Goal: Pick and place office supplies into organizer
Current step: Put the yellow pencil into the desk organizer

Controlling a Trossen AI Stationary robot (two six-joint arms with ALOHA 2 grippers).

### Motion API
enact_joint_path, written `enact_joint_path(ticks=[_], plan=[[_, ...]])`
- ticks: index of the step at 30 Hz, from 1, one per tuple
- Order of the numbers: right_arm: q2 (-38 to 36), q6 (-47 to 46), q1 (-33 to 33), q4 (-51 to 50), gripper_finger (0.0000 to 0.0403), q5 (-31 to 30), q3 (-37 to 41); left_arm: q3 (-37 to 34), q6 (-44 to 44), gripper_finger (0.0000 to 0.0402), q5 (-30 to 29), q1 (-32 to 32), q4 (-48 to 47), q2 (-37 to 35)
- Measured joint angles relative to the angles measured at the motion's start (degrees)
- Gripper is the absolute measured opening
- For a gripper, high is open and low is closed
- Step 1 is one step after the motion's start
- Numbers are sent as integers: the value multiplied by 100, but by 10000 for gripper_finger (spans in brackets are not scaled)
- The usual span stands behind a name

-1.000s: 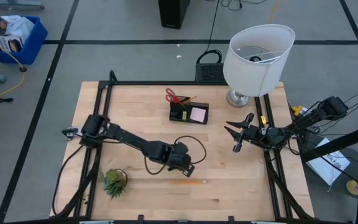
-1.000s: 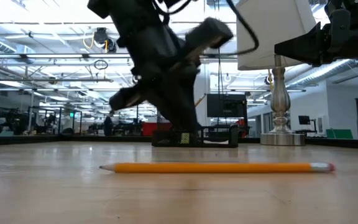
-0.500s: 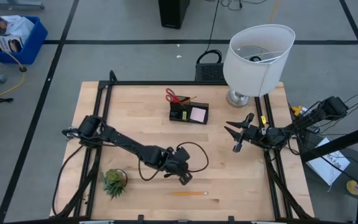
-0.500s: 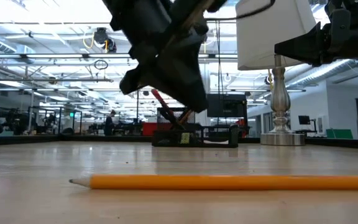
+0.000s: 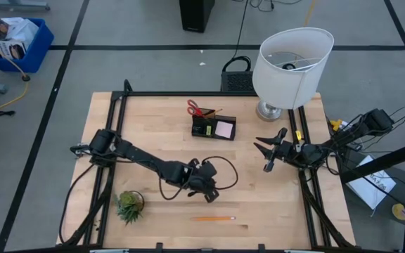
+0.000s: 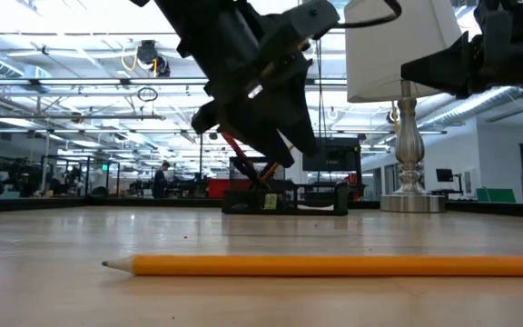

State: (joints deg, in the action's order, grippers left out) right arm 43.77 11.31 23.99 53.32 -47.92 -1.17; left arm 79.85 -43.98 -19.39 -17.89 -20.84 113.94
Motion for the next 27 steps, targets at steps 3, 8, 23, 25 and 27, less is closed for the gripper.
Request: enact_joint_path(ticks=[3, 8, 23, 25, 27], plan=[[2, -746, 0, 41, 100, 0, -1, 0, 182, 200, -215, -15, 21, 1], [-16, -1325, -15, 217, 100, -6, -1, -2, 189, 234, -931, -200, -60, -60], [62, -2598, 47, -81, 100, 1176, -2, -1614, 1249, 244, -2722, -1522, 2560, -1163], [99, -2644, 8, -151, 100, 1887, -2, -2199, 2105, 244, -1593, -1565, 4284, -1324], [188, -3014, 9, -113, 100, 2591, -2, -2819, 2895, 244, -409, -1549, 5759, -1498]])
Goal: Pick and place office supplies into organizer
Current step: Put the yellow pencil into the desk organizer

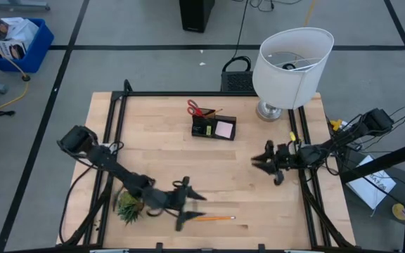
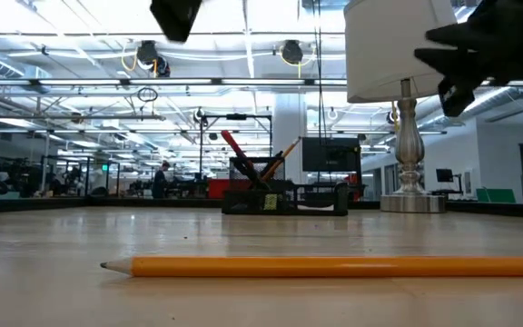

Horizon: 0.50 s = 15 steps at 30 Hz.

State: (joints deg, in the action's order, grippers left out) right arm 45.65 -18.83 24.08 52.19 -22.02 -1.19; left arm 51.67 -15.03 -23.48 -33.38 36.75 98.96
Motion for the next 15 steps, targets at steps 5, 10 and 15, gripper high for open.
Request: enact_joint_path(ticks=[5, 10, 15], plan=[[393, -1494, 483, 13, 100, 1202, -68, -986, 575, 244, 208, 112, 1653, -218], [1001, -1547, 1202, 188, 100, 720, -286, -1255, 239, 244, 644, 137, 2131, -217], [1893, -1217, 1557, 750, 100, 407, -784, -1186, 560, 244, 873, 33, 2316, -222]])
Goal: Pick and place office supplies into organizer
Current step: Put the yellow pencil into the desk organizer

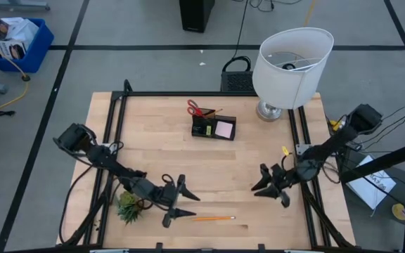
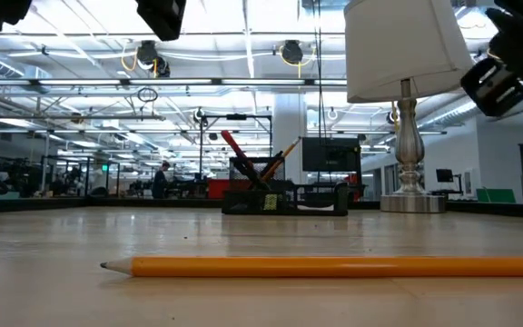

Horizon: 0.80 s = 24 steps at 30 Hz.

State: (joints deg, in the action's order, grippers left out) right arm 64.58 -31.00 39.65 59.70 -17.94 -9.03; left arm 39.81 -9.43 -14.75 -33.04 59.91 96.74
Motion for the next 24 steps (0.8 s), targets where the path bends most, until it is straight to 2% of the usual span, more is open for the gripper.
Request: enact_joint_path(ticks=[7, 16, 24], plan=[[1536, 281, 366, 326, 100, 5, -886, 4, 119, 244, -63, -84, 104, 1], [3334, 175, 773, -16, 100, 342, -1828, 4, 12, 244, -75, -98, 18, 1], [4542, 486, 685, 103, 100, -131, -2498, 4, 37, 244, -75, -135, 119, 1]])
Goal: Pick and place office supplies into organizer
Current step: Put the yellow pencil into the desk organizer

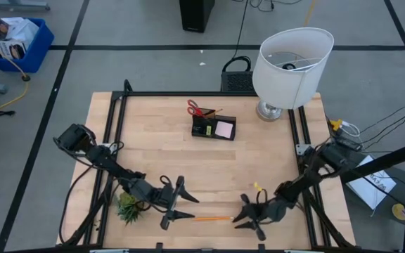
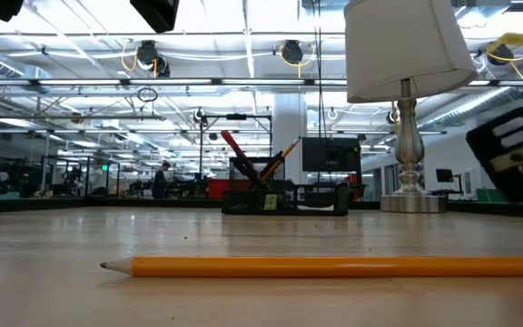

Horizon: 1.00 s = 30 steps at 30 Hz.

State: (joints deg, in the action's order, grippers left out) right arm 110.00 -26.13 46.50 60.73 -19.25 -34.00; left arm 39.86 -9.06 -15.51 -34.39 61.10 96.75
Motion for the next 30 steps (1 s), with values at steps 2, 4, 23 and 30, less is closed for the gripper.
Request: enact_joint_path(ticks=[2, 4, 23, 30], plan=[[172, 455, 21, -26, 100, -121, -129, 0, 22, 244, 0, -8, 15, 0], [285, 850, 61, 82, 100, -291, -251, 0, 22, 244, 0, -9, 33, 0], [360, 1164, 377, -1127, 160, -1815, -839, 2, -38, 244, -3, -10, 0, 0], [362, 193, 415, -2066, 173, -2118, -839, 2, 0, 244, -4, -63, -11, 0]])
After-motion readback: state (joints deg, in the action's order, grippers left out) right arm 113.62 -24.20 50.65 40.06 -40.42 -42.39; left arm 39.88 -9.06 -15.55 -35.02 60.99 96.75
